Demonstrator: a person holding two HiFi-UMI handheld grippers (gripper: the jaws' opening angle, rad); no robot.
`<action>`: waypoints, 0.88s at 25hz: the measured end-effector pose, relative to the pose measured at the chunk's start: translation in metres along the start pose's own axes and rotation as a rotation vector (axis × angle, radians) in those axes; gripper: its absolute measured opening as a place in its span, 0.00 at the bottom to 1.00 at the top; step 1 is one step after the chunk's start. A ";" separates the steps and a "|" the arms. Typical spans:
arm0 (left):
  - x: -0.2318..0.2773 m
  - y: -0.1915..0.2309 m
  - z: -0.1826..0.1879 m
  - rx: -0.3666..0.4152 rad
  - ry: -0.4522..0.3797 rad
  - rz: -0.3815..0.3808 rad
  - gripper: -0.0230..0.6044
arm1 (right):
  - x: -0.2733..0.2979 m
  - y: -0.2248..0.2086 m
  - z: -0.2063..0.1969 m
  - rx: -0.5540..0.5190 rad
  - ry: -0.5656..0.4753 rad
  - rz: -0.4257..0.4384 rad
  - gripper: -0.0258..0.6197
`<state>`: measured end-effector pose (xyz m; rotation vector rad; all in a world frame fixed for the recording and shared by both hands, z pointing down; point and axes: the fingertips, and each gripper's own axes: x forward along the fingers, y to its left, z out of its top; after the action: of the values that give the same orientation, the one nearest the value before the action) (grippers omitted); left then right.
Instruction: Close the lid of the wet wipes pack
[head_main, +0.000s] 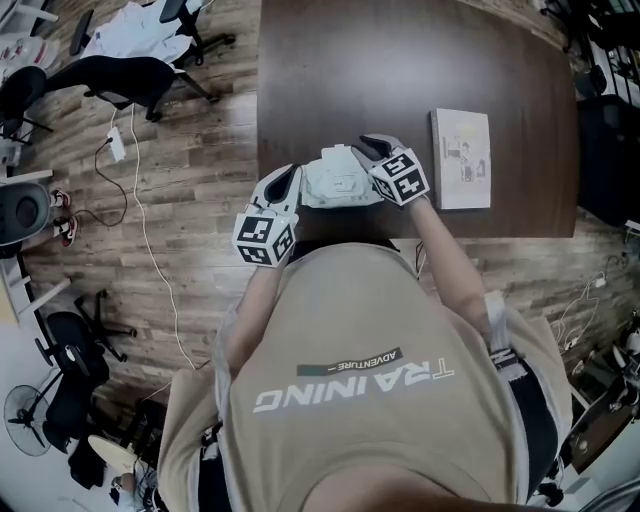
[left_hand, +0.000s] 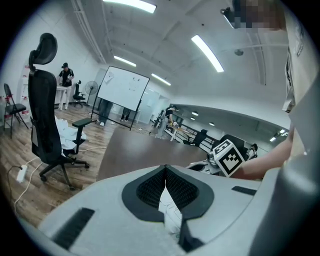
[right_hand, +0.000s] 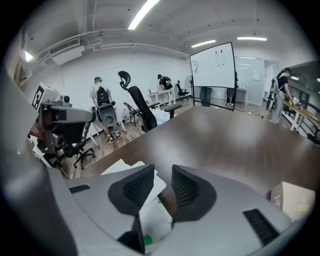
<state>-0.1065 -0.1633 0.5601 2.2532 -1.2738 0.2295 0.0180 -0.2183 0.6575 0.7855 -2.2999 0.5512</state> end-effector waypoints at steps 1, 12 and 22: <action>0.000 -0.001 -0.001 -0.002 0.000 -0.002 0.05 | 0.004 0.000 -0.001 0.008 0.010 0.010 0.16; 0.007 0.003 -0.009 0.000 0.044 0.002 0.05 | 0.024 -0.001 -0.021 -0.007 0.170 0.133 0.16; 0.006 0.004 -0.016 -0.019 0.058 0.038 0.05 | 0.033 0.004 -0.035 0.194 0.265 0.342 0.16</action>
<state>-0.1052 -0.1612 0.5775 2.1916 -1.2844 0.2925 0.0102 -0.2091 0.7038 0.3744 -2.1618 0.9818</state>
